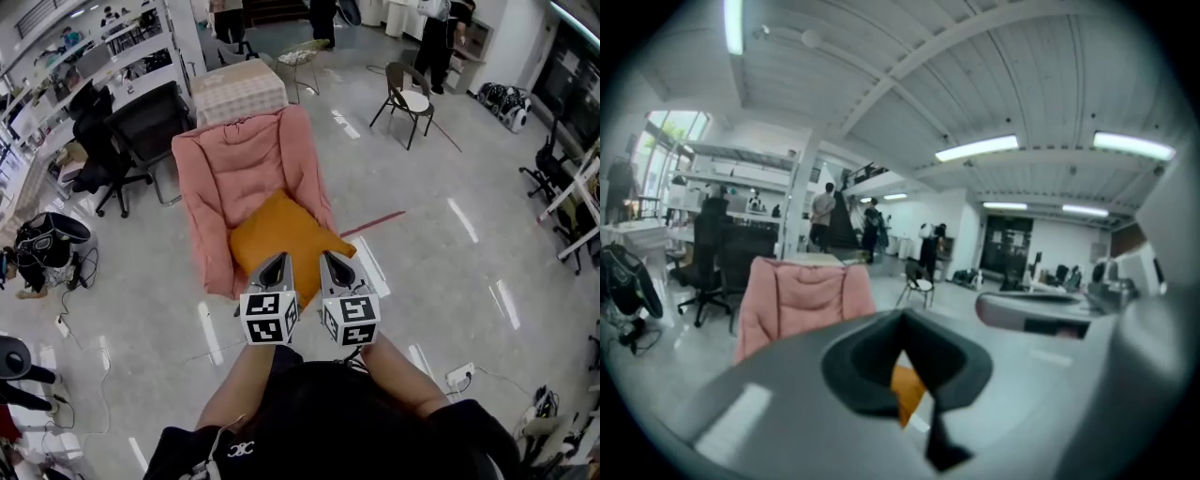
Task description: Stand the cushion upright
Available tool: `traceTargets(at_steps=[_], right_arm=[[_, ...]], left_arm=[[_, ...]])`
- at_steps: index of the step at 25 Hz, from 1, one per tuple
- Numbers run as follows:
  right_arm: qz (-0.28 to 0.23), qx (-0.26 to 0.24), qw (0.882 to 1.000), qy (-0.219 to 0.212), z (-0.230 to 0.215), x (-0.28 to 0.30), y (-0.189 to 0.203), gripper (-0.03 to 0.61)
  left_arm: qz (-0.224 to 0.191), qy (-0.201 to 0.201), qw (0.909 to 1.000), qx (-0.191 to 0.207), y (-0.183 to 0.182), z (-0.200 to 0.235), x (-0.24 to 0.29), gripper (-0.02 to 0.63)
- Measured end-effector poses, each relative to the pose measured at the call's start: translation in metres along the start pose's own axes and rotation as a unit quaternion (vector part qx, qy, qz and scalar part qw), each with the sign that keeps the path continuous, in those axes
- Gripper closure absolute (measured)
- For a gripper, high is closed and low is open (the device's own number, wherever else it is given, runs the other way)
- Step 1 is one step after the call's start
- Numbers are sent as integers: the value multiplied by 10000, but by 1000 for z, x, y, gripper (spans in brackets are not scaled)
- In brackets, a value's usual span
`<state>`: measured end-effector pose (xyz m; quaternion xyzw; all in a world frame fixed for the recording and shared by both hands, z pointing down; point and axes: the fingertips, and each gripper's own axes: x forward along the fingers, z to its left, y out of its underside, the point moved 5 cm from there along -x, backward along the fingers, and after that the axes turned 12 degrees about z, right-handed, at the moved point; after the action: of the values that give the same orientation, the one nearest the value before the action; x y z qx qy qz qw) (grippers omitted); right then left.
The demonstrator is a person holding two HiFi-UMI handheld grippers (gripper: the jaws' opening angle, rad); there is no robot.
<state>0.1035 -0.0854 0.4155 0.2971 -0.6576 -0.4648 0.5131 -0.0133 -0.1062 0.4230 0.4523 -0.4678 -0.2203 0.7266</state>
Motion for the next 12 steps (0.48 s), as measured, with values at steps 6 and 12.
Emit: traceTargets(at_steps=[6,12], right_arm=[[249,-97,9996,44,24,64,-24,581],[504,-65,9984,230,33,121,-43,581]], left_arm=[[48,-27,9997,-225,-17,62,23,618],[155,21,9987,-479,-29,118,51,618]])
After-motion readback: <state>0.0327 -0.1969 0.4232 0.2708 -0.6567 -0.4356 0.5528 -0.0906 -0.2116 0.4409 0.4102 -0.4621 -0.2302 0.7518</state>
